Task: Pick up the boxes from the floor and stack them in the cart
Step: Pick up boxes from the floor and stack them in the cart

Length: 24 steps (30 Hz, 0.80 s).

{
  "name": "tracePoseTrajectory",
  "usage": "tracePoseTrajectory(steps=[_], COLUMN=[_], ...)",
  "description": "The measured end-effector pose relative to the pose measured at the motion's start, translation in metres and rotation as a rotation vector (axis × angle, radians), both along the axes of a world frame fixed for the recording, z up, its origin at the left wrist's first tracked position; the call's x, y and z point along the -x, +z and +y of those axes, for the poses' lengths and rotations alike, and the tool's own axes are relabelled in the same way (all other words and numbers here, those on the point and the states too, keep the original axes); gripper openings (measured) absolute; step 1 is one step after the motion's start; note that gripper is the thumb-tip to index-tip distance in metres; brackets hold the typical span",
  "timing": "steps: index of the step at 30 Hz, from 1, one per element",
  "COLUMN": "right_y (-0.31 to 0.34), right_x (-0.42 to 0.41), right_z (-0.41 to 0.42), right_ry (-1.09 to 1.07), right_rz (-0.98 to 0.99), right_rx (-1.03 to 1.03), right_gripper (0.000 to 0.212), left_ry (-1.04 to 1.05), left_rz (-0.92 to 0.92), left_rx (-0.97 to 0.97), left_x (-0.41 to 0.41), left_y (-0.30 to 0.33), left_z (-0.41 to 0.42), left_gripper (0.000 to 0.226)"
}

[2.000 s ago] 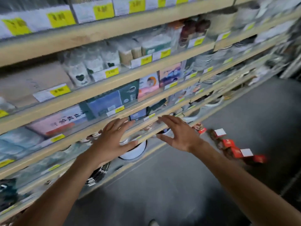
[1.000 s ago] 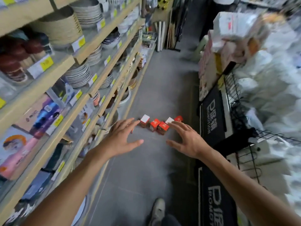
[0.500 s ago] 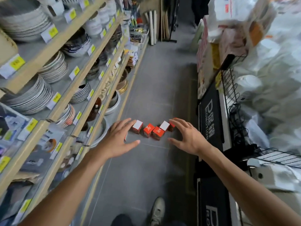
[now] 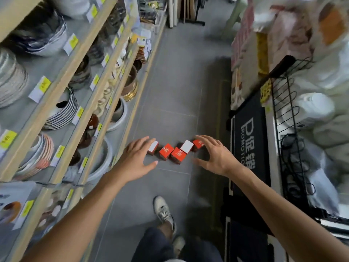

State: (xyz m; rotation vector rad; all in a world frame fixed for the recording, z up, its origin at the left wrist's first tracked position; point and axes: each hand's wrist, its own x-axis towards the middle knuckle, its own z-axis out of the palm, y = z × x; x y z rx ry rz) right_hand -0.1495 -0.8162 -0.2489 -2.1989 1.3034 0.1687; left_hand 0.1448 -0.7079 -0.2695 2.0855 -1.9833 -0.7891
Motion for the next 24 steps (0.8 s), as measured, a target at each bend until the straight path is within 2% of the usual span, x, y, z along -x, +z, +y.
tracePoseTrajectory(steps=[6, 13, 24], right_y=[-0.07, -0.175, -0.418], right_x=[-0.018, -0.031, -0.034], right_z=[-0.063, -0.119, -0.195], right_ry=[-0.028, -0.058, 0.071], right_rz=[0.064, 0.136, 0.184], right_rx=[-0.078, -0.157, -0.19], right_gripper=[0.092, 0.098, 0.101], left_ry=[-0.009, -0.01, 0.032], left_rz=[0.027, 0.041, 0.025], left_rx=[-0.021, -0.162, -0.274], left_x=[-0.017, -0.018, 0.001], left_y=[-0.077, -0.186, -0.426], left_z=[-0.07, -0.123, -0.185], left_gripper=[0.084, 0.092, 0.111])
